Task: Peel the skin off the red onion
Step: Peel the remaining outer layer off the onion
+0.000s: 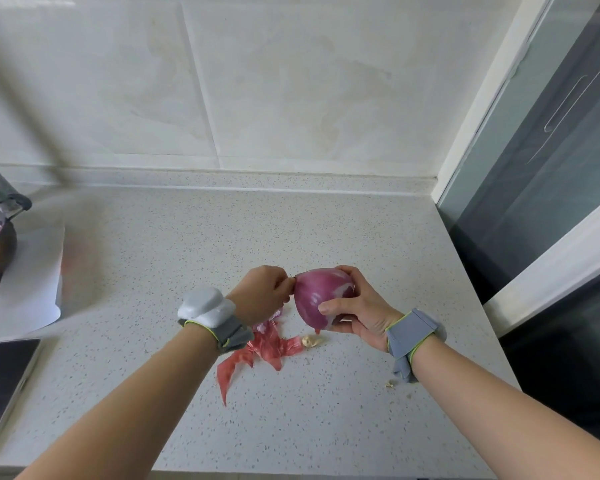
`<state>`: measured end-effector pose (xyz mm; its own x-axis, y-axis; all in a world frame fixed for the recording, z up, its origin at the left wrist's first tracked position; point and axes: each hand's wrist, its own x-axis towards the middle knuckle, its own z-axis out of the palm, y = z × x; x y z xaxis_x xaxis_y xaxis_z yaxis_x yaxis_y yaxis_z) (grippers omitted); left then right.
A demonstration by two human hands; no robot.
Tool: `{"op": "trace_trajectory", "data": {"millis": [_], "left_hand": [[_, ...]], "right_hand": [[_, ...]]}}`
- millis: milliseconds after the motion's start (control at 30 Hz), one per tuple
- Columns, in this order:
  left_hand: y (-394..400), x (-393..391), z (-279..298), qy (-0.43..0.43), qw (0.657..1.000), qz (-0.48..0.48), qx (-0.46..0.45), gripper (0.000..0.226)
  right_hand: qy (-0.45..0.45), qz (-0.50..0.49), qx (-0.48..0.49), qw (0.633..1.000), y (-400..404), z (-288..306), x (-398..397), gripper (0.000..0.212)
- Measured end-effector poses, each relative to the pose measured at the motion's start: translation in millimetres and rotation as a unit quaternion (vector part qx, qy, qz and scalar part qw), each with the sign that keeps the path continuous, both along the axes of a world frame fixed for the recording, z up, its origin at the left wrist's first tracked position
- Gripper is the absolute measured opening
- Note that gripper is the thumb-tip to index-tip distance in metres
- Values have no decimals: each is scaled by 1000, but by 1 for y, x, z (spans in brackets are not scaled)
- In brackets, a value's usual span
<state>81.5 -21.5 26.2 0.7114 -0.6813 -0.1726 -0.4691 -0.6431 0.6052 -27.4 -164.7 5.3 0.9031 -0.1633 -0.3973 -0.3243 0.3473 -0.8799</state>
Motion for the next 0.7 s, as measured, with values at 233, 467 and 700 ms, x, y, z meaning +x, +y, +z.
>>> {"op": "trace_trajectory", "data": {"millis": [233, 467, 700], "left_hand": [[-6, -7, -6, -23, 999, -24, 20, 38], [-5, -20, -9, 111, 974, 126, -154, 37], [-4, -33, -19, 389, 801, 301, -342, 37]], "right_hand": [[-2, -11, 3, 1000, 5, -1, -5, 65], [-23, -16, 32, 999, 12, -3, -10, 76], [-26, -31, 88, 995, 18, -3, -12, 82]]}}
